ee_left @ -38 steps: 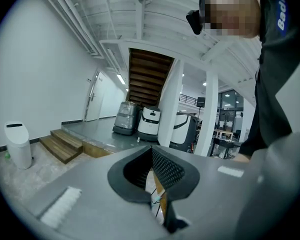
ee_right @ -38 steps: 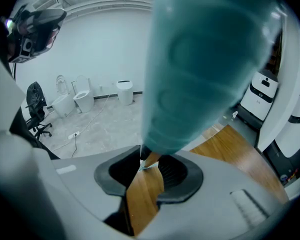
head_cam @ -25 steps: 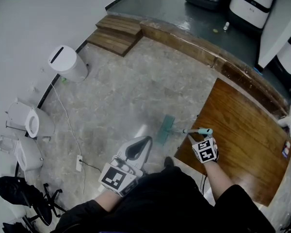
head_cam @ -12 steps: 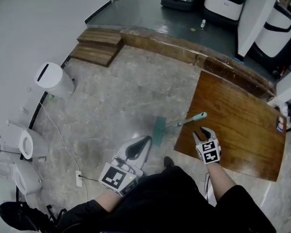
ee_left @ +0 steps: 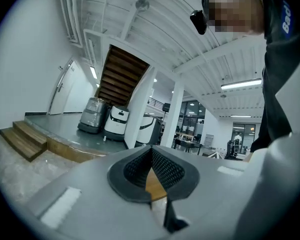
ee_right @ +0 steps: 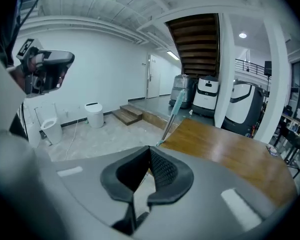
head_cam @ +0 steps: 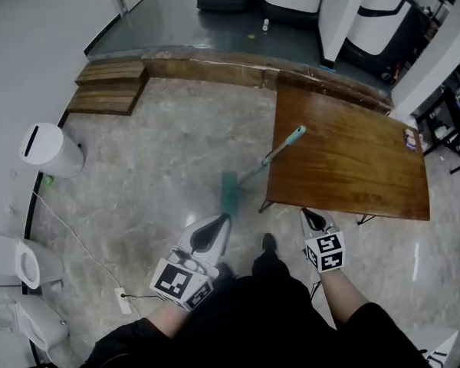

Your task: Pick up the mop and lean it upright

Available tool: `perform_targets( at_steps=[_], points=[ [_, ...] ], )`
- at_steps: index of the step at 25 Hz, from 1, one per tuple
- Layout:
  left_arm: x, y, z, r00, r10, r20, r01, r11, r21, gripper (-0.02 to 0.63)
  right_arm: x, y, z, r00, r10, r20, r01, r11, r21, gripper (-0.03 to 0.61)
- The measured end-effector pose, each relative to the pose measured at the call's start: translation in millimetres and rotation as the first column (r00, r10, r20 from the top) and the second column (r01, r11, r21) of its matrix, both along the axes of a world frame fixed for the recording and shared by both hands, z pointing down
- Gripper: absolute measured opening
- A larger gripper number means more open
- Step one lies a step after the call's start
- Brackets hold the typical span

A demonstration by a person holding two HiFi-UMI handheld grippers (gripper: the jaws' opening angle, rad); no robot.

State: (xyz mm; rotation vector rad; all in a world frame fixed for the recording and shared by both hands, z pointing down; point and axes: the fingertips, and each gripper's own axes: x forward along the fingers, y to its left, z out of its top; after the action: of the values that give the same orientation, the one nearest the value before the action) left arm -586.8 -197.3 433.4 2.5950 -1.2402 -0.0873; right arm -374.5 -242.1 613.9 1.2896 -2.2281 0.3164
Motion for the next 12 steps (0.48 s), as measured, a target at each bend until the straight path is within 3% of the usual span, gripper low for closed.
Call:
perform_targets(
  at_steps=[5,12],
  points=[
    [23,31,-7,0.997,0.074,0.000,-0.074,0.997,0.034,0.010,6,46,-21,0.997,0.035,0.065,-0.037,0.999,0.021,0.005],
    [74,65,-37,0.995,0.100,0.005,-0.100,0.992,0.072,0.009,25,83,-66,0.985,0.011,0.171,-0.026,0.996,0.086,0.005]
  ],
)
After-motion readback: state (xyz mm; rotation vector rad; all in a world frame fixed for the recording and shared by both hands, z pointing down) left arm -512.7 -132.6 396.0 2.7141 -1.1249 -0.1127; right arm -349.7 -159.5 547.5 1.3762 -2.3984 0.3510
